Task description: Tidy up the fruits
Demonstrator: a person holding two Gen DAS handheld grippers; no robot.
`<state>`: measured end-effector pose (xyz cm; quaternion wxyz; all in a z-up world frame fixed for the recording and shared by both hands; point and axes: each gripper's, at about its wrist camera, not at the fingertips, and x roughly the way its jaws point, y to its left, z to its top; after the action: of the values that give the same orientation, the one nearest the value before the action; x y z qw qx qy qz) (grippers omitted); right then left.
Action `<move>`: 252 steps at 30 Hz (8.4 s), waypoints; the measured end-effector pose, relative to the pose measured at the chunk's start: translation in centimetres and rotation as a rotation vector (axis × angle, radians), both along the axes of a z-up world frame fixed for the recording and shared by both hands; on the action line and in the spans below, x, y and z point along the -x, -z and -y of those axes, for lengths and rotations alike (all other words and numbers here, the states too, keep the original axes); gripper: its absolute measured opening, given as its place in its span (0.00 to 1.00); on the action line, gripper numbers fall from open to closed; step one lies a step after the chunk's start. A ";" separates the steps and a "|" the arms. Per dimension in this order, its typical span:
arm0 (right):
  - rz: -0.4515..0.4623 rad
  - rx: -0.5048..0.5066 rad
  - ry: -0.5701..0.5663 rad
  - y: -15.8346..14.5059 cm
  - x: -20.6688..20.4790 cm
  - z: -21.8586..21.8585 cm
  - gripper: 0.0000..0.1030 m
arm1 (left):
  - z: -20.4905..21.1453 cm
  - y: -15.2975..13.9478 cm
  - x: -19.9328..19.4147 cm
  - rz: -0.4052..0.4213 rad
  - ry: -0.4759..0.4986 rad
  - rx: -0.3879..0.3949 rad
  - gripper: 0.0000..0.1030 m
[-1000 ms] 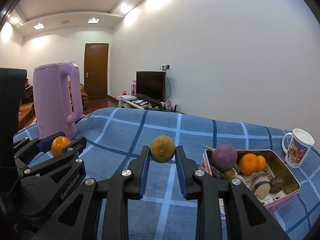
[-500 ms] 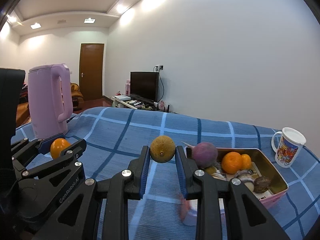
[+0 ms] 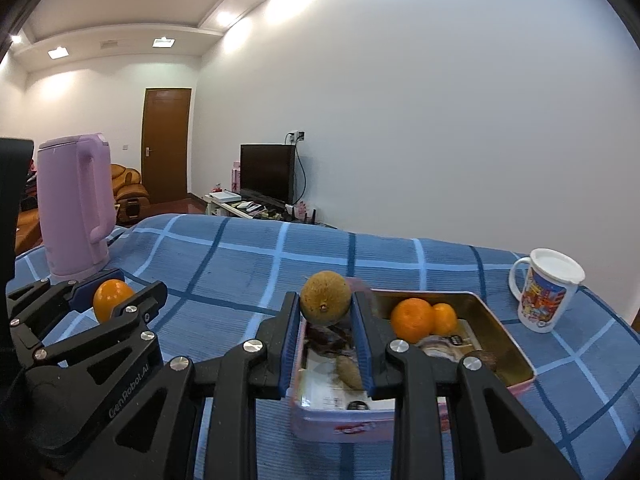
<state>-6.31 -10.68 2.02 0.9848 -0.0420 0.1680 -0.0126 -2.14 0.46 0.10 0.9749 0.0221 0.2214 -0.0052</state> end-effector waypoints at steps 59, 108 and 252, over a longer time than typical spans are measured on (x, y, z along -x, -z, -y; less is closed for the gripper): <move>-0.004 0.040 0.219 -0.2 -1.3 15.1 0.27 | 16.2 0.0 -2.9 -0.045 0.231 0.044 0.39; -0.372 -0.133 -0.102 3.4 -9.5 16.4 0.27 | 15.9 1.1 -6.6 -0.167 0.256 0.102 0.39; 0.135 -0.065 0.160 -1.0 3.1 15.8 0.84 | 10.0 -1.1 2.1 0.166 0.046 0.008 1.00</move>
<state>-9.44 -26.50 3.00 0.9906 0.0045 0.1043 -0.0883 -4.20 -9.55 1.21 0.9896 0.0235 0.1391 -0.0264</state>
